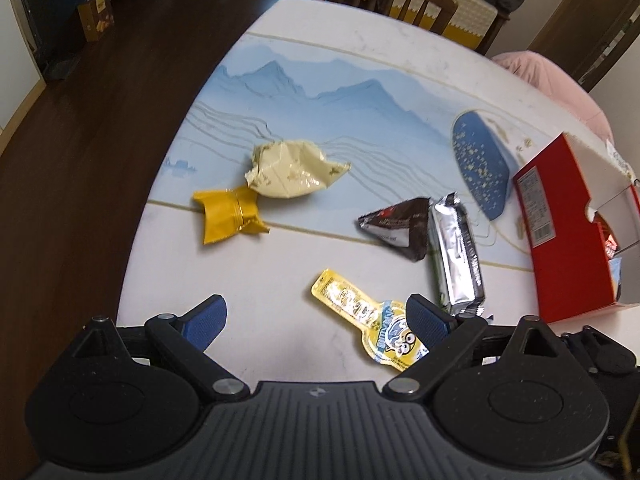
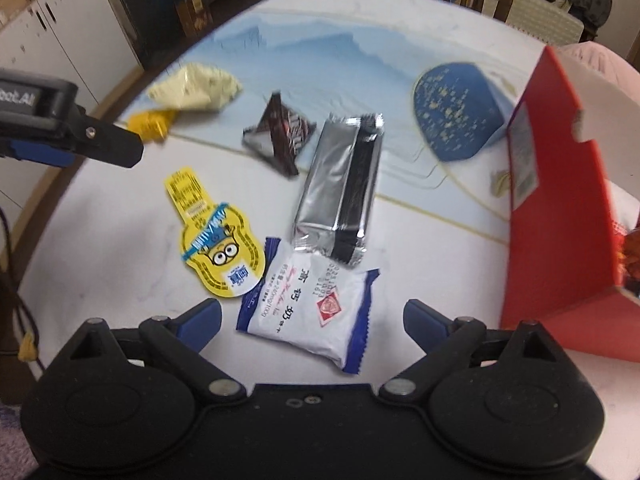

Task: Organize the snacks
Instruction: 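Withdraw both tools from the box to the remaining snacks, then grasp the white milk packet with the right tool while the left tool grasps the yellow Minions pack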

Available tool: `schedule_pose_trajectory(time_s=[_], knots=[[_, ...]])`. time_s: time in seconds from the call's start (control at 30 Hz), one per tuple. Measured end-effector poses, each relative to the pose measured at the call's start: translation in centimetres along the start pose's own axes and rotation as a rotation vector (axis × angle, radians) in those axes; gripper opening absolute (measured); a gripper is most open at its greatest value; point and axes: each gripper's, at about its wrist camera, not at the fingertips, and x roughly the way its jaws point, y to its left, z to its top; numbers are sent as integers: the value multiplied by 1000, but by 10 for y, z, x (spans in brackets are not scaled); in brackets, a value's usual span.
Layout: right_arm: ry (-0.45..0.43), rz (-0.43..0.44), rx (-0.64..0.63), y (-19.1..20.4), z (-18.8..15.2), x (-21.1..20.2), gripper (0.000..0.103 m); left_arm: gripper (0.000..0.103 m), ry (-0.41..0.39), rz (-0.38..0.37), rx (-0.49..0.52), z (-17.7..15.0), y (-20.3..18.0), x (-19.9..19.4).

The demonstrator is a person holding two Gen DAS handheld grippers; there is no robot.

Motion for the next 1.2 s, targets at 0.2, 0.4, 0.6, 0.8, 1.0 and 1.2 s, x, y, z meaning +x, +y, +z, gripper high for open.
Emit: schedule_pose_trajectory(time_s=[0.2,0.4,0.6,0.8,1.0,1.2], knots=[[34,-12,-16,9,3,15,94,97,41,27,-4,-2,-9,17],[41,-34,-26,8,4,21,88,97,88,45,-18,-3,-20,33],[22,-36,-69,5,1,15,72,97,152,68,-88,-3,-28,49],[17,-3,-98,-5,-7,7,64,97,198,69,-232,-4,-31,64],[25,46,-118,-20,-18,-1,60,97,207,98,-277,-9,-48,75],[14,84,-136,-32,-26,-10,54,96,171,177,-310,-11,-56,78]])
